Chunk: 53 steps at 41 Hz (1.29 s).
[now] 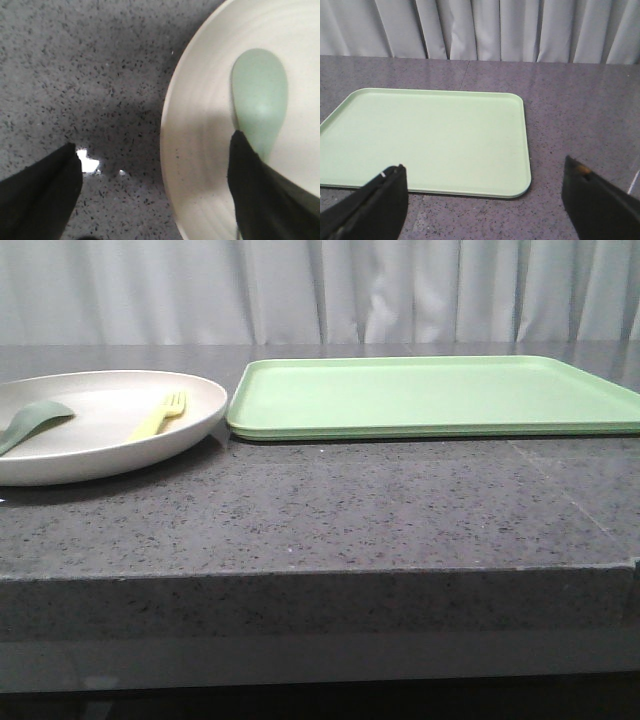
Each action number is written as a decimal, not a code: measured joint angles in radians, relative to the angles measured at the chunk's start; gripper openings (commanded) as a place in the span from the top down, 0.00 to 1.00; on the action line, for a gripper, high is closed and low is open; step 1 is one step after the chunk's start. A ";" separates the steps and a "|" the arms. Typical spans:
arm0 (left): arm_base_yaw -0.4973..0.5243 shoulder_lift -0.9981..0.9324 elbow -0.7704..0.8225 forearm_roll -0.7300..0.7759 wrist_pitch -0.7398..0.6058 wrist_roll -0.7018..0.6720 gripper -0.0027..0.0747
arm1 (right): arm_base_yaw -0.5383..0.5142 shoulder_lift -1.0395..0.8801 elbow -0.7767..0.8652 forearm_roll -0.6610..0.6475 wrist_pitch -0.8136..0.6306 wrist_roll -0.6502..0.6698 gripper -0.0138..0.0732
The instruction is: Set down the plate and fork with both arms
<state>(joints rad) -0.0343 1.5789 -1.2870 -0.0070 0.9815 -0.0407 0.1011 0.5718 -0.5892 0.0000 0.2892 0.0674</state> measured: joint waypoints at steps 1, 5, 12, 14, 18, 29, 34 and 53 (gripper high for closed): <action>0.000 0.014 -0.003 0.000 0.002 0.000 0.23 | 0.000 0.000 0.000 0.000 0.000 0.000 0.10; 0.000 0.046 -0.007 0.000 0.004 0.000 0.23 | 0.000 0.000 0.000 0.000 0.002 0.000 0.10; 0.000 0.078 -0.009 0.000 0.004 0.000 0.23 | 0.000 0.000 0.000 0.000 0.002 0.000 0.10; 0.000 0.082 -0.009 0.000 0.004 0.000 0.25 | 0.000 0.000 0.000 0.000 0.002 0.000 0.10; 0.000 0.084 -0.010 0.000 0.004 0.000 0.33 | 0.000 0.000 0.000 0.000 0.002 0.000 0.10; -0.002 0.086 -0.010 -0.013 -0.004 0.000 0.73 | 0.000 0.000 0.000 0.000 0.015 0.000 0.10; -0.002 0.086 -0.010 -0.020 -0.005 0.000 0.94 | 0.000 0.000 0.000 0.000 0.017 0.000 0.10; 0.081 0.086 -0.015 -0.258 -0.005 0.080 0.99 | 0.000 0.000 0.000 0.000 0.017 0.000 0.10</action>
<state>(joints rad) 0.0472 1.6651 -1.3020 -0.2648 0.9763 0.0393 0.1011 0.5718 -0.5892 0.0000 0.3059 0.0674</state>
